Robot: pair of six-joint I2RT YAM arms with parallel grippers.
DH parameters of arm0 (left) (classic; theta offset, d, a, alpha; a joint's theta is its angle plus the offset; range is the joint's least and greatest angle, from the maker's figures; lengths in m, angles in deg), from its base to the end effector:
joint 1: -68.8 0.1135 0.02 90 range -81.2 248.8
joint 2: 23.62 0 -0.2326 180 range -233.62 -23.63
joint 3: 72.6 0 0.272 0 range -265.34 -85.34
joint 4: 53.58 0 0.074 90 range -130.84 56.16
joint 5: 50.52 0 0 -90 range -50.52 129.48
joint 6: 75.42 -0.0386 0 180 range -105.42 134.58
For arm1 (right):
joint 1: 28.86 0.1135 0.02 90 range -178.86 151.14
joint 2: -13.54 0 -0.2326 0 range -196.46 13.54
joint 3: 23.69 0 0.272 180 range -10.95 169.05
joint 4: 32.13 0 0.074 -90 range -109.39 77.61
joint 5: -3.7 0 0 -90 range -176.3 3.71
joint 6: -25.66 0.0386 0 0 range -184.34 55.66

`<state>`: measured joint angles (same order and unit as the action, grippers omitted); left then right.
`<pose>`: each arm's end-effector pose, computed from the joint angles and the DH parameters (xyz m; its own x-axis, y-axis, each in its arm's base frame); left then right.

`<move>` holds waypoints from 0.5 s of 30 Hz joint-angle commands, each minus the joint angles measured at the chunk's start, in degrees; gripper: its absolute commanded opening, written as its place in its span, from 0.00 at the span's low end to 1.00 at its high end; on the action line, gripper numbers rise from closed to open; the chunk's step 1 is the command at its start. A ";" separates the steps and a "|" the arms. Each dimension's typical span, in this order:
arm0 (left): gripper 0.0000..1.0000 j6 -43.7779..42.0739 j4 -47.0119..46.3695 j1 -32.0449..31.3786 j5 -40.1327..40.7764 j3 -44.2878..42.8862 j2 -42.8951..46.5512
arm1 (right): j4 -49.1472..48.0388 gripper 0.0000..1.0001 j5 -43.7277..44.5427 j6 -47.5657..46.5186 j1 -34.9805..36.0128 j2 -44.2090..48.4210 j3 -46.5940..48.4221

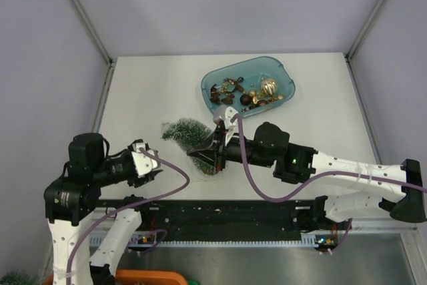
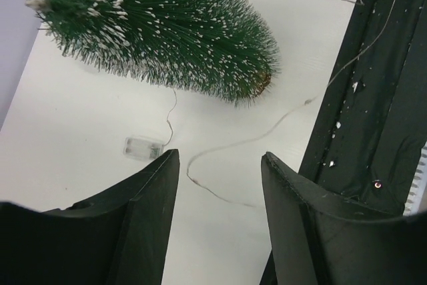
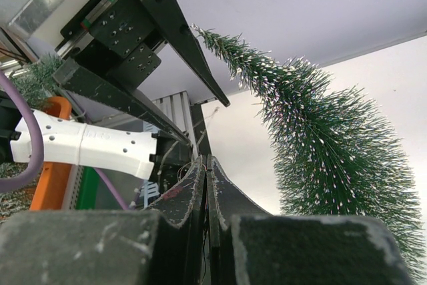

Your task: Decorate the small christmas tree

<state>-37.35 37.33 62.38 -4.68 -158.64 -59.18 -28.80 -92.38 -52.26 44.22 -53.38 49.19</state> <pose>0.0778 -0.0358 0.3926 0.0806 0.5593 -0.8251 0.8818 0.3459 0.3207 0.0868 0.2993 0.3609 -0.1925 0.0823 -0.9778 -0.9632 0.1748 0.2043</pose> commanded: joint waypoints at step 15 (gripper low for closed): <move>0.50 -3.28 8.94 -0.18 2.50 4.21 0.04 | -2.63 0.00 -0.50 -0.21 0.66 0.65 2.70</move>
<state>-42.46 37.31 62.38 -2.91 -155.75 -58.65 -28.80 -92.43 -52.33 44.22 -53.38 49.19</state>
